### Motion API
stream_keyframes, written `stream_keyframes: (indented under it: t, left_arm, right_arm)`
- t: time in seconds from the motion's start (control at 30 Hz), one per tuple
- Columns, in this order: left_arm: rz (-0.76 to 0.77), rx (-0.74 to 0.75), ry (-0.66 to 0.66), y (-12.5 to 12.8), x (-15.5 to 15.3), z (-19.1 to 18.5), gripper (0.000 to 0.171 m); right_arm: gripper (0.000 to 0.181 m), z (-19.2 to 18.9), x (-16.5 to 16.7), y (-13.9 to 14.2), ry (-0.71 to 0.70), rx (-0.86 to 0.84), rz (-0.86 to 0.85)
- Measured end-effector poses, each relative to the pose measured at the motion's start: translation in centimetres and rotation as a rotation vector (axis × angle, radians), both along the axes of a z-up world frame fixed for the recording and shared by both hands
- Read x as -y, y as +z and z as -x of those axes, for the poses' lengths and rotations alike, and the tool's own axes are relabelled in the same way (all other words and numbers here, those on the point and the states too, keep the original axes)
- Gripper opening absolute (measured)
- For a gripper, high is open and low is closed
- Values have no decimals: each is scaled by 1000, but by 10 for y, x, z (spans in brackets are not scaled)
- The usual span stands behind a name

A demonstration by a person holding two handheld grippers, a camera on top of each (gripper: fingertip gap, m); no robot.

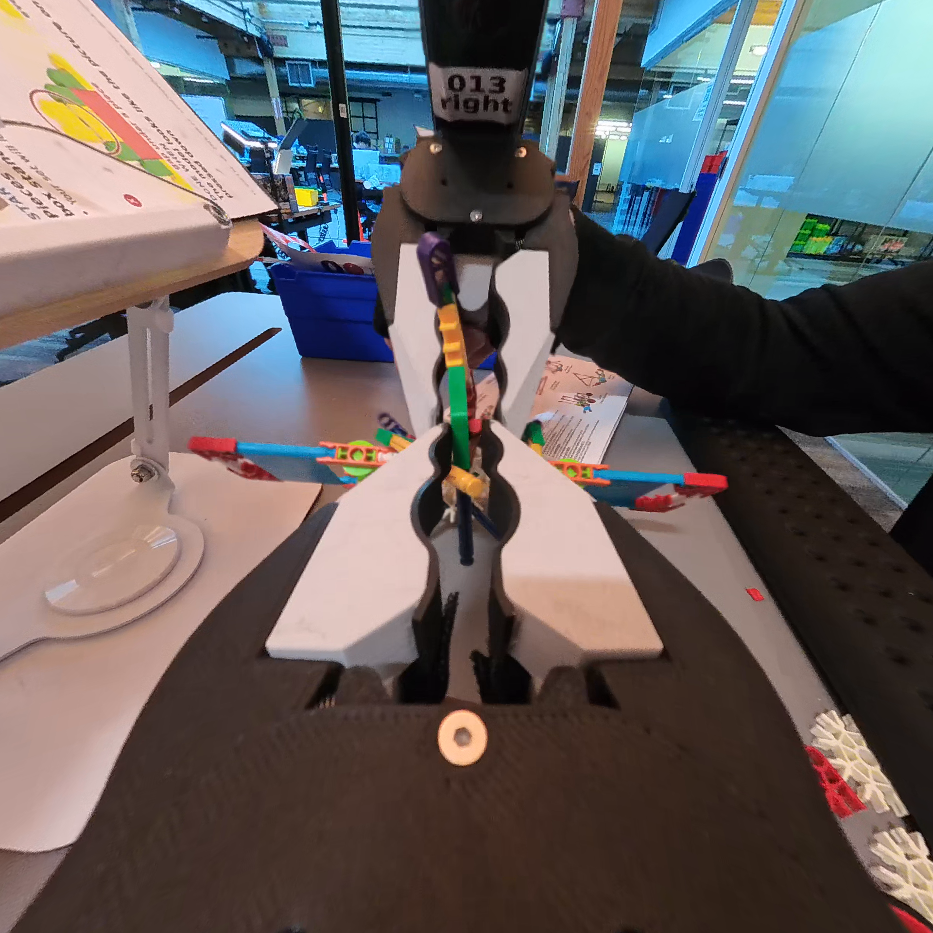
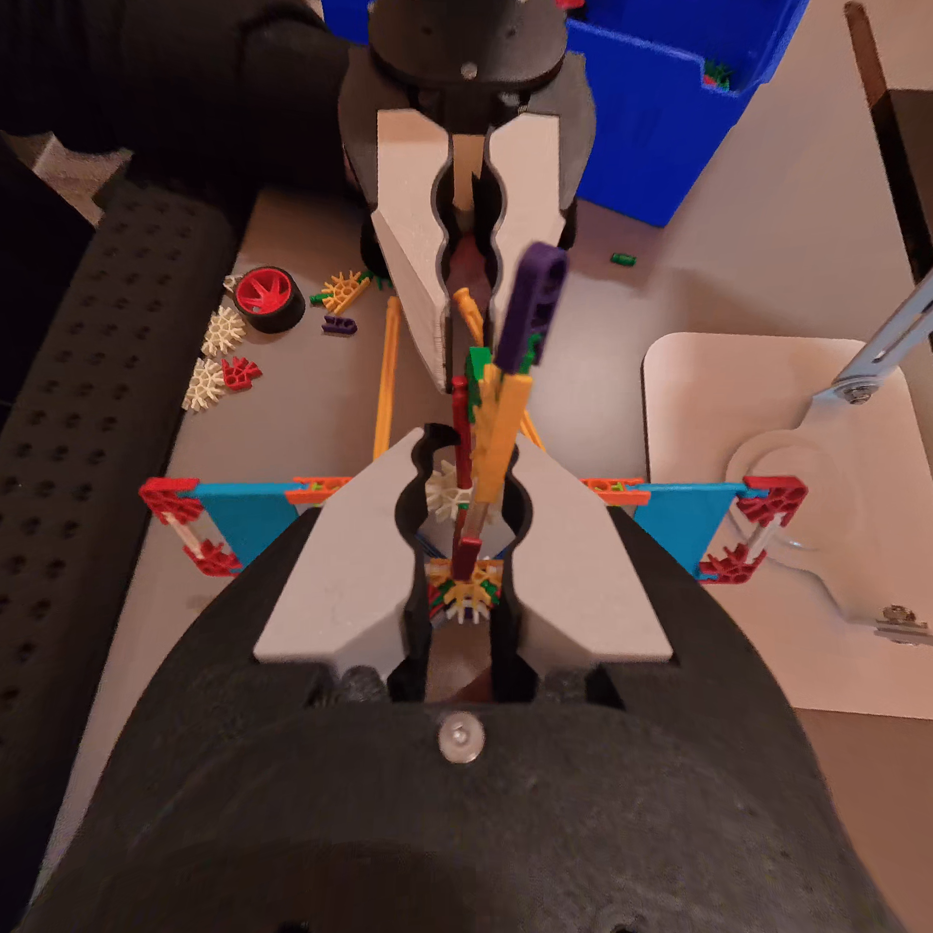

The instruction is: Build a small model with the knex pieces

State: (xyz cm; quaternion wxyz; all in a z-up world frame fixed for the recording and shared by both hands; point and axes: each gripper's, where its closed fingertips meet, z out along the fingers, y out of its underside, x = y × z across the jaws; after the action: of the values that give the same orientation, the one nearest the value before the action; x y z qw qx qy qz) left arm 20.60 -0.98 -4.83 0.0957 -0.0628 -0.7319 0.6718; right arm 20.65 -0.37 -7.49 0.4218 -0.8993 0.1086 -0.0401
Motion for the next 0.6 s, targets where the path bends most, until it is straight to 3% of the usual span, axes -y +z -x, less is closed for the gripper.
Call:
stream_keyframes:
  t: [0.17, 0.6]
  left_arm:
    - [8, 12, 22, 2, -1, -3, 8]
    - [50, -125, -13, 8, 0, 1, 8]
  right_arm:
    - [5, -3, -6, -3, -6, 12, 13]
    - [4, 4, -5, 0, 31, -4, -15]
